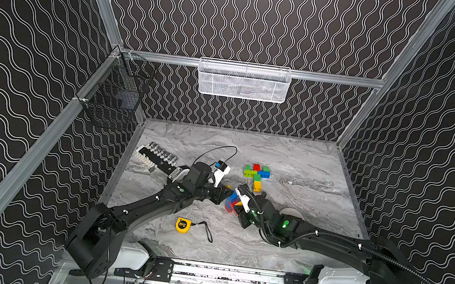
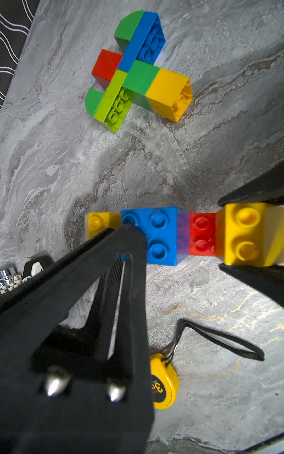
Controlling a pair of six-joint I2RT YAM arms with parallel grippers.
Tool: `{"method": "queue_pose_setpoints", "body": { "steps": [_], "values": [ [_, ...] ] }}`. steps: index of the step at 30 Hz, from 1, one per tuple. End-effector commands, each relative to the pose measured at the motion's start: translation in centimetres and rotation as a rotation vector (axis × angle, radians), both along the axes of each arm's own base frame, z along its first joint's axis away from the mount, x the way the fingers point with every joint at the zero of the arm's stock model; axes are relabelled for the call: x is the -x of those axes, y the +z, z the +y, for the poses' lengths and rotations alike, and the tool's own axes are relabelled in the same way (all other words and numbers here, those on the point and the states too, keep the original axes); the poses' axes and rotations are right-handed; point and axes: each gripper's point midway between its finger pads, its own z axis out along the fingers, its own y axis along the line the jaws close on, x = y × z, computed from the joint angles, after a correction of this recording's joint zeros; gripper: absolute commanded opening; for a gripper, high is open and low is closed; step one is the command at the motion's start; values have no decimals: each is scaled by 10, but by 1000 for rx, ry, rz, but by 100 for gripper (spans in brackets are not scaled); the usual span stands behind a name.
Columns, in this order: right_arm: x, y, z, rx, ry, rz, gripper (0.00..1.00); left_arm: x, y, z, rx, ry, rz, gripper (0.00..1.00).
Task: Assemble a fork with lego
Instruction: Assemble the lego brick with the lego brick.
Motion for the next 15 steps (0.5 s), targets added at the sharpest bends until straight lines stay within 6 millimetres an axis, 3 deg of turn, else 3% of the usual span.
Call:
{"method": "queue_pose_setpoints", "body": {
  "steps": [1,15],
  "values": [
    [14,-25,-11,89,27,79,0,7,-14,5,-42,3,55,18],
    [14,-30,-12,98,24,93,0,7,-14,6,-44,6,55,18]
  ]
}}
